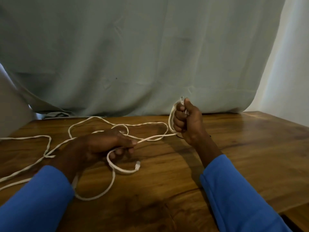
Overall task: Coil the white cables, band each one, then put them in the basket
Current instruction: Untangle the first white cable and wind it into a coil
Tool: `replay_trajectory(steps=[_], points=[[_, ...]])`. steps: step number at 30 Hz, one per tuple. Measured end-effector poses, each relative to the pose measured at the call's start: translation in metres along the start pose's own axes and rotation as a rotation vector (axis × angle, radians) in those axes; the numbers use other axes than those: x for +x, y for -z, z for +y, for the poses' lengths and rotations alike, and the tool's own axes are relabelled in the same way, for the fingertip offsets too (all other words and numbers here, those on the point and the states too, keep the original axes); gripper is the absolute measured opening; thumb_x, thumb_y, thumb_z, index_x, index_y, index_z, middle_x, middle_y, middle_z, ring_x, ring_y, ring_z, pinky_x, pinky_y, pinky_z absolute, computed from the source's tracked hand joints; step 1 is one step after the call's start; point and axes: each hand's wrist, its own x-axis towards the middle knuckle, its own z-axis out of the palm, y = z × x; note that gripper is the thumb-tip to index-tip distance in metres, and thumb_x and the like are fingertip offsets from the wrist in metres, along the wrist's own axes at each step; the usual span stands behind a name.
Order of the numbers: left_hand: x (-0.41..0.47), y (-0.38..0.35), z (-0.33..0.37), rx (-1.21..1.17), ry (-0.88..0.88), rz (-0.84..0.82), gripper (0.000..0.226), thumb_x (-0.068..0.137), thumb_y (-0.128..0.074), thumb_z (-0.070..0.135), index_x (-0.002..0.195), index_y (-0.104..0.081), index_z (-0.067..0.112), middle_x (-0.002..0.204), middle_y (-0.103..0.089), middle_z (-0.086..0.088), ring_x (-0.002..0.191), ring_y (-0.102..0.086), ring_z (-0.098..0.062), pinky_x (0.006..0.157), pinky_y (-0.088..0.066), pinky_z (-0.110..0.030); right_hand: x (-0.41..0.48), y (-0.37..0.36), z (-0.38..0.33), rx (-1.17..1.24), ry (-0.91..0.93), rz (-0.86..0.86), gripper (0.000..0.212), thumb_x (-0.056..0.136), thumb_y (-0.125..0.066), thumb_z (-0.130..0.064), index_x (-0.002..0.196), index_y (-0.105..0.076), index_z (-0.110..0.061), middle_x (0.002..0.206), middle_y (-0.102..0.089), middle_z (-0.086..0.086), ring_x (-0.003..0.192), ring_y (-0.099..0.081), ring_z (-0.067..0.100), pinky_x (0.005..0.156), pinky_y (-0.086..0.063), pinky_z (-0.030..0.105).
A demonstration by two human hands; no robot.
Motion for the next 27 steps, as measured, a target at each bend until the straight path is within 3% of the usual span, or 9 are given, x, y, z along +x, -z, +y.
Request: replay_trajectory(steps=[3, 6, 9, 13, 16, 22, 24, 27], points=[[-0.003, 0.018, -0.011, -0.457, 0.036, -0.019, 0.028, 0.078, -0.085, 0.023, 0.086, -0.069, 0.002, 0.048, -0.035, 0.004, 0.033, -0.032, -0.004, 0.032, -0.027, -0.016, -0.004, -0.005, 0.003, -0.118, -0.017, -0.007, 0.044, 0.109, -0.029, -0.043, 0.072, -0.039, -0.021, 0.048, -0.024, -0.008, 0.039, -0.008, 0.008, 0.042, -0.006, 0.017], [0.015, 0.007, -0.012, -0.741, 0.062, 0.177, 0.014, 0.089, -0.064, 0.018, 0.086, -0.065, 0.005, 0.046, -0.036, 0.009, 0.031, -0.031, -0.003, 0.031, -0.025, -0.015, -0.011, -0.018, 0.026, -0.610, 0.104, -0.003, 0.045, 0.111, -0.035, -0.039, 0.071, -0.045, -0.019, 0.053, -0.031, -0.005, 0.039, -0.025, 0.006, 0.041, -0.020, 0.019], [0.029, -0.012, -0.012, -0.774, 0.048, 0.358, 0.029, 0.103, -0.053, 0.028, 0.088, -0.070, 0.009, 0.048, -0.042, 0.010, 0.033, -0.034, -0.002, 0.033, -0.027, -0.013, -0.019, -0.026, 0.055, -1.147, 0.218, -0.065, 0.047, 0.109, -0.039, -0.045, 0.070, -0.054, -0.024, 0.057, -0.048, -0.012, 0.051, -0.044, 0.003, 0.056, -0.034, 0.027], [0.031, -0.026, -0.008, -0.715, -0.107, 0.430, 0.038, 0.105, -0.046, 0.032, 0.102, -0.079, 0.011, 0.052, -0.044, 0.008, 0.042, -0.041, -0.006, 0.048, -0.037, -0.022, -0.023, -0.035, 0.078, -1.483, 0.236, -0.163, 0.046, 0.106, -0.031, -0.053, 0.089, -0.058, -0.021, 0.079, -0.060, -0.004, 0.075, -0.060, 0.014, 0.071, -0.049, 0.042], [0.028, -0.036, -0.002, -0.715, -0.193, 0.351, 0.037, 0.105, -0.046, 0.030, 0.109, -0.079, 0.013, 0.055, -0.045, 0.005, 0.048, -0.047, -0.009, 0.059, -0.042, -0.028, -0.022, -0.037, 0.081, -1.550, 0.247, -0.125, 0.044, 0.107, -0.028, -0.054, 0.084, -0.056, -0.029, 0.077, -0.058, -0.006, 0.074, -0.058, 0.013, 0.070, -0.048, 0.039], [0.020, -0.041, 0.001, -0.763, -0.293, 0.137, 0.029, 0.106, -0.042, 0.023, 0.107, -0.070, 0.018, 0.070, -0.048, 0.002, 0.045, -0.036, -0.007, 0.043, -0.035, -0.022, -0.020, -0.032, 0.081, -1.509, 0.211, -0.029, 0.056, 0.104, -0.023, -0.062, 0.099, -0.062, -0.022, 0.084, -0.064, -0.002, 0.079, -0.063, 0.017, 0.075, -0.053, 0.043], [0.021, -0.041, -0.001, -0.771, -0.324, 0.137, 0.030, 0.105, -0.041, 0.017, 0.111, -0.071, 0.015, 0.073, -0.051, 0.001, 0.050, -0.039, -0.008, 0.044, -0.038, -0.022, -0.022, -0.035, 0.081, -1.501, 0.212, -0.025, 0.060, 0.101, -0.020, -0.067, 0.099, -0.062, -0.024, 0.085, -0.065, -0.002, 0.080, -0.063, 0.016, 0.075, -0.053, 0.044], [0.025, -0.039, -0.006, -0.742, -0.332, 0.160, 0.030, 0.101, -0.052, 0.011, 0.121, -0.073, 0.011, 0.086, -0.068, -0.003, 0.063, -0.050, -0.009, 0.055, -0.049, -0.026, -0.027, -0.039, 0.081, -1.459, 0.232, -0.053, 0.048, 0.107, -0.025, -0.057, 0.095, -0.059, -0.025, 0.083, -0.064, -0.003, 0.078, -0.063, 0.015, 0.076, -0.054, 0.046]])
